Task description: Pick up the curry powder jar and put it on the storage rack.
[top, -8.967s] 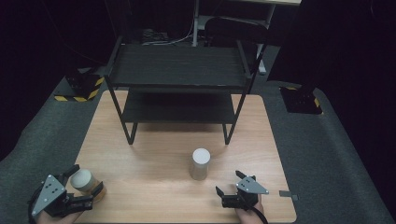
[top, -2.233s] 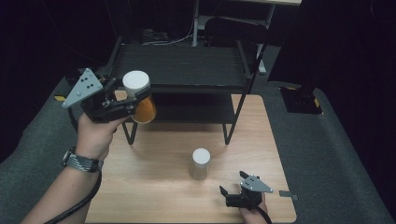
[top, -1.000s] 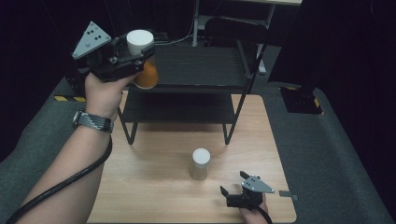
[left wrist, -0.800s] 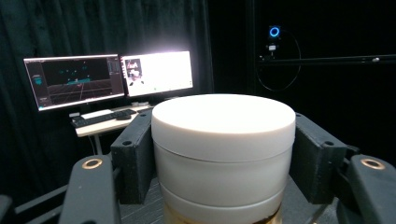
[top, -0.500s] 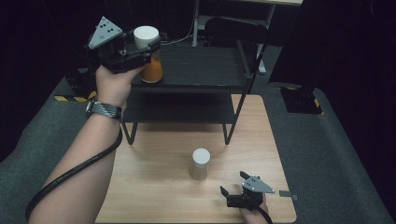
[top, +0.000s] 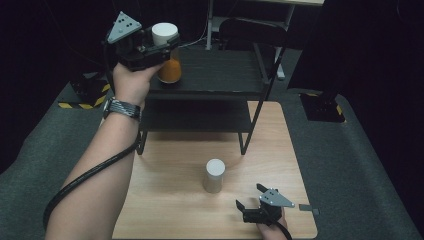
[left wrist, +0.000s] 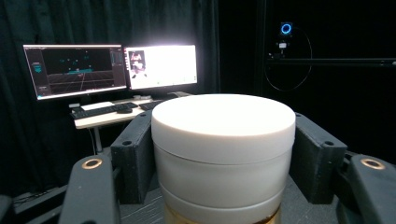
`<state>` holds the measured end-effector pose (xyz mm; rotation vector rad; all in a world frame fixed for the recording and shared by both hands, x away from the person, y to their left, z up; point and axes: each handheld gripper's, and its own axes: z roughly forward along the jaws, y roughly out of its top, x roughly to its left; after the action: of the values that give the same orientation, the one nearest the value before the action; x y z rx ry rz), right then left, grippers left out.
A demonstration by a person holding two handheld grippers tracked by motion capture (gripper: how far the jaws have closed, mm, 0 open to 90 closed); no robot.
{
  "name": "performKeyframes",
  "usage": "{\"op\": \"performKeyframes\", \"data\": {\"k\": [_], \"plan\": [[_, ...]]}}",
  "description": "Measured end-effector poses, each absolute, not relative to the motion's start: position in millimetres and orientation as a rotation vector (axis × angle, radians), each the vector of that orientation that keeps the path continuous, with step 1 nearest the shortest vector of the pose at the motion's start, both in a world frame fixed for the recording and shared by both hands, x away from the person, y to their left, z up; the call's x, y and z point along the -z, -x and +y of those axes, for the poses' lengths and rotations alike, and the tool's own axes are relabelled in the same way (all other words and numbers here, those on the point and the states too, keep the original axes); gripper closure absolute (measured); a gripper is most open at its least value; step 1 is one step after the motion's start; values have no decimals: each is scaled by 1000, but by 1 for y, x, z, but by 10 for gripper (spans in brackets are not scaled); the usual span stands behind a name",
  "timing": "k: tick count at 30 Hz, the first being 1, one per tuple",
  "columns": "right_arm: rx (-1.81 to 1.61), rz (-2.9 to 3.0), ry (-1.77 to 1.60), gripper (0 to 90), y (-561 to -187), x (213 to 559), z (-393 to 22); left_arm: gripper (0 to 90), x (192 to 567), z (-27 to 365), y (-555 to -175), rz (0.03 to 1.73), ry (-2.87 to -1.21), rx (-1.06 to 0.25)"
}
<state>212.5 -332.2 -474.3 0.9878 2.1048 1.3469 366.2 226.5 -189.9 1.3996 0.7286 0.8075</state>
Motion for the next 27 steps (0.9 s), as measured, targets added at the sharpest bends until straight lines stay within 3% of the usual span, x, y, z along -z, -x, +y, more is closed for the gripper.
{"op": "performKeyframes", "data": {"k": [27], "plan": [[-1345,2105,-986,5,-212,474,-332,329,194,221,-371,747,-1414,-780]]}}
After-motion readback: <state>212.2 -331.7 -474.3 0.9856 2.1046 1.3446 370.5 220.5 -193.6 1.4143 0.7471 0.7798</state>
